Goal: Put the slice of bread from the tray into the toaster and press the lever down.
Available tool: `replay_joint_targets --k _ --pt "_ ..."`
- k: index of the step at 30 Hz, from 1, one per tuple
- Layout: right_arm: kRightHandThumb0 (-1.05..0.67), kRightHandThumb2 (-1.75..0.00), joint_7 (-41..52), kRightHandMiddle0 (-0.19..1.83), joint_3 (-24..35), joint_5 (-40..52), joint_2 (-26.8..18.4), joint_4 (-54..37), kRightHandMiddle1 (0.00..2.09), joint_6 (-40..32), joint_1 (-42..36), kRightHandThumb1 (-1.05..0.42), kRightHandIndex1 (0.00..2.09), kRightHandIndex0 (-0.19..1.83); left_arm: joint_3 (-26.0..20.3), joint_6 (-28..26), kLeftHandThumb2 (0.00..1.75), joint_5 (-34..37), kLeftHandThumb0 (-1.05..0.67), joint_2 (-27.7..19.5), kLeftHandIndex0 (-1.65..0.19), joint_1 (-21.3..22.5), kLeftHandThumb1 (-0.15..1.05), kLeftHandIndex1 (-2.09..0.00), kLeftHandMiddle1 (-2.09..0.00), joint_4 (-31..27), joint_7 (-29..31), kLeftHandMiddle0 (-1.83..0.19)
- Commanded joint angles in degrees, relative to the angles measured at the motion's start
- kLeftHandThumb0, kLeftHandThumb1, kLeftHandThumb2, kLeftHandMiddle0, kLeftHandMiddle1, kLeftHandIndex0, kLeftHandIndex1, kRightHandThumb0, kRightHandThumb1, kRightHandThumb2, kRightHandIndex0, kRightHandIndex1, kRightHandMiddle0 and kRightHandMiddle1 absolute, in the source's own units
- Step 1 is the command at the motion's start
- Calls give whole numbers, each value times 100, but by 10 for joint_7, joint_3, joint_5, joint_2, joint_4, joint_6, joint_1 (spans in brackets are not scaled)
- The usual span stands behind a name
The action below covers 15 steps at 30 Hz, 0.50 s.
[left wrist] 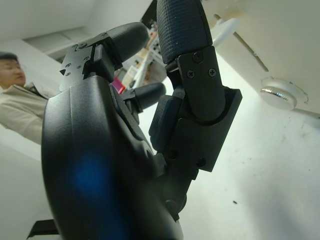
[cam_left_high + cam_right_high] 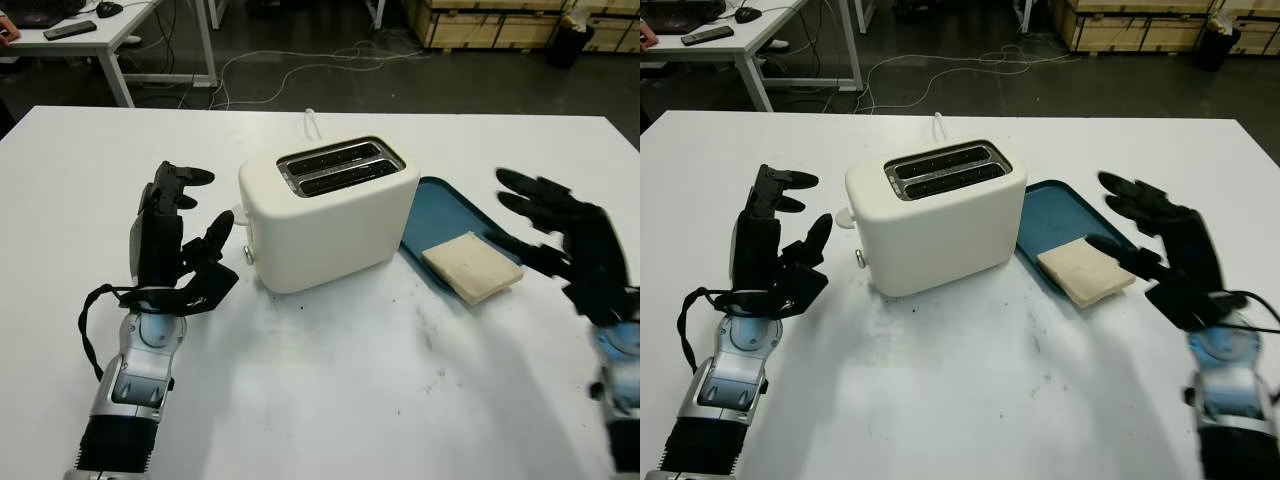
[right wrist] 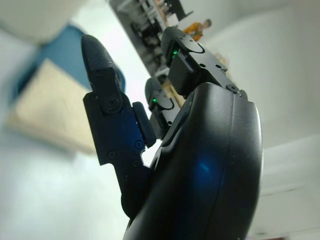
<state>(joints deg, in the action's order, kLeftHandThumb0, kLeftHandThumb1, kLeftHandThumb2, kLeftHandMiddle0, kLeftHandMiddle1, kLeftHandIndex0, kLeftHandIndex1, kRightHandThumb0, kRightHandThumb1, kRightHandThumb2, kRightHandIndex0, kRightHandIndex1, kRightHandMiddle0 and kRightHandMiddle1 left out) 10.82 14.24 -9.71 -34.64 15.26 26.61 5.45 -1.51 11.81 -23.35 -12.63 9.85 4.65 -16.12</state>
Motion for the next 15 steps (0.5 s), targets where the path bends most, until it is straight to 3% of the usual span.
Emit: replay_joint_targets --k 1,7,15 --pt "-48 0 -15 57 3 -32 -33 17 0 43 -17 -75 0 59 -5 7 74 -4 -95 -7 0 -2 92 -115 -151 -3 -6 0" --pt "-48 0 -53 45 3 -126 -109 24 0 92 -61 -73 0 47 -5 20 75 -6 -94 -13 0 2 92 -101 -141 7 -10 0" --pt "-44 0 -149 45 -36 -253 -148 42 0 106 -68 -67 0 48 -4 16 75 -5 -95 -11 0 4 92 -104 -143 7 -10 0"
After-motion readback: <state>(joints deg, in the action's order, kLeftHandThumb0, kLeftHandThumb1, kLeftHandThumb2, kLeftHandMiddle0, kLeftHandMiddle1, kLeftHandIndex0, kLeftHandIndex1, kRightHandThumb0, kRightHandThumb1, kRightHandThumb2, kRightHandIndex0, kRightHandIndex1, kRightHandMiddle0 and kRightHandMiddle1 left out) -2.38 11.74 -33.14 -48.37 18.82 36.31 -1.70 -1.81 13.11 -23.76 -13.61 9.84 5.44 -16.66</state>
